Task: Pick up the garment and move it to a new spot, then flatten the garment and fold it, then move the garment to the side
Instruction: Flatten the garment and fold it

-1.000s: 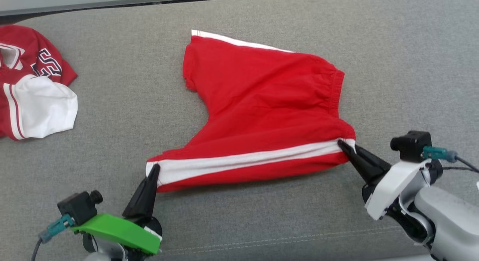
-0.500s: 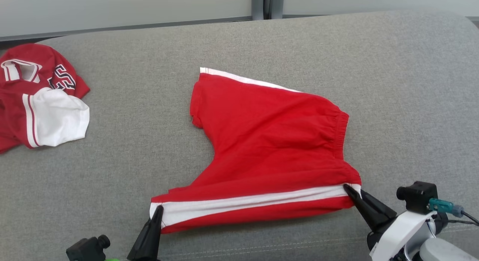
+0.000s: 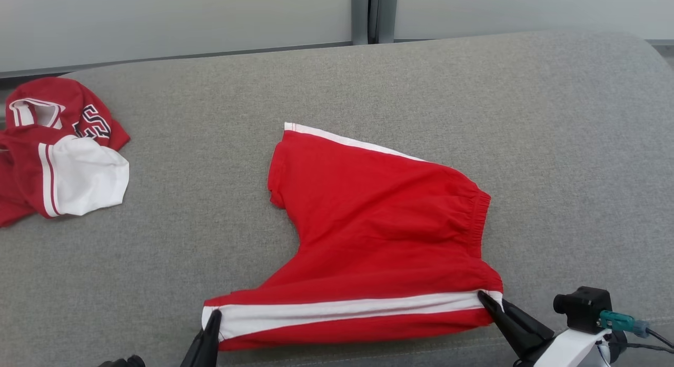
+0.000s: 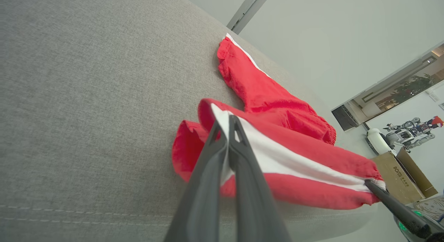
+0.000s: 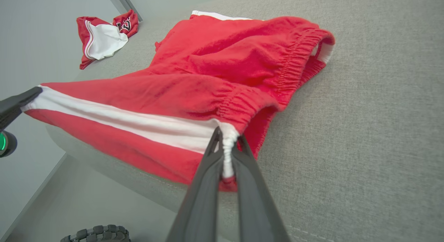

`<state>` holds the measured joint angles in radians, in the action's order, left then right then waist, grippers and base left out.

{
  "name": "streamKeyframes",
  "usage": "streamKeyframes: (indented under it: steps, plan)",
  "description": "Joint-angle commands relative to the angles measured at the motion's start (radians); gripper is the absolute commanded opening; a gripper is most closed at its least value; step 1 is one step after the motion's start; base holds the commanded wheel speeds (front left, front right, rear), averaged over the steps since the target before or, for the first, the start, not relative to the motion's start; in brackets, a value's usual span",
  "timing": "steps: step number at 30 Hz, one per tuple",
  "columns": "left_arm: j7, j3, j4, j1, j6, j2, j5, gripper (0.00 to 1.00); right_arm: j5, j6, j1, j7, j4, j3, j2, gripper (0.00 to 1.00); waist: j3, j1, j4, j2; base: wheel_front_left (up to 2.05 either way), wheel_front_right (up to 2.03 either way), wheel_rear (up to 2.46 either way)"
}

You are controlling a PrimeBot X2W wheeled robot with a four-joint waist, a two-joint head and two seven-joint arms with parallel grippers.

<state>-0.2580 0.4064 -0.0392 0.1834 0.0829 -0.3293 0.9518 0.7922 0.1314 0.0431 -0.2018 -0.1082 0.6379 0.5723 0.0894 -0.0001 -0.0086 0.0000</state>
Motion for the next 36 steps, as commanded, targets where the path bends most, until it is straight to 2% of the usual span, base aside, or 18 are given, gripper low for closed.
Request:
streamKeyframes:
  steps: [1, 9, 16, 24, 36]
  plan:
    - [-0.008, -0.009, 0.002, -0.002, -0.003, 0.001, 0.015, 0.0, -0.01, -0.001, -0.009, 0.008, 0.008, -0.007, -0.009, 0.0, -0.003, 0.0001, -0.003, 0.0, 0.0, 0.0, 0.0]
    - [0.045, 0.004, -0.03, -0.148, -0.02, 0.022, -0.002, 0.0, -0.005, -0.001, 0.017, 0.021, 0.003, -0.072, -0.055, 0.0, -0.012, 0.0001, -0.004, 0.0, 0.0, 0.0, 0.0]
    - [0.11, 0.03, -0.155, -0.341, -0.017, 0.057, -0.019, 0.0, -0.001, -0.001, 0.061, 0.038, -0.037, -0.126, -0.106, 0.0, 0.01, 0.0001, -0.022, 0.0, 0.0, 0.0, 0.0]
    - [0.14, 0.047, -0.322, -0.56, 0.002, 0.081, -0.054, 0.0, 0.004, -0.001, 0.162, 0.063, -0.087, -0.154, -0.163, 0.0, 0.079, 0.0001, -0.07, 0.0, 0.0, 0.0, 0.0]
    - [0.178, 0.054, -0.546, -0.875, 0.016, 0.071, -0.106, 0.0, -0.002, -0.001, 0.342, 0.058, -0.179, -0.177, -0.256, 0.0, 0.227, 0.0001, -0.156, 0.0, 0.0, 0.0, 0.0]
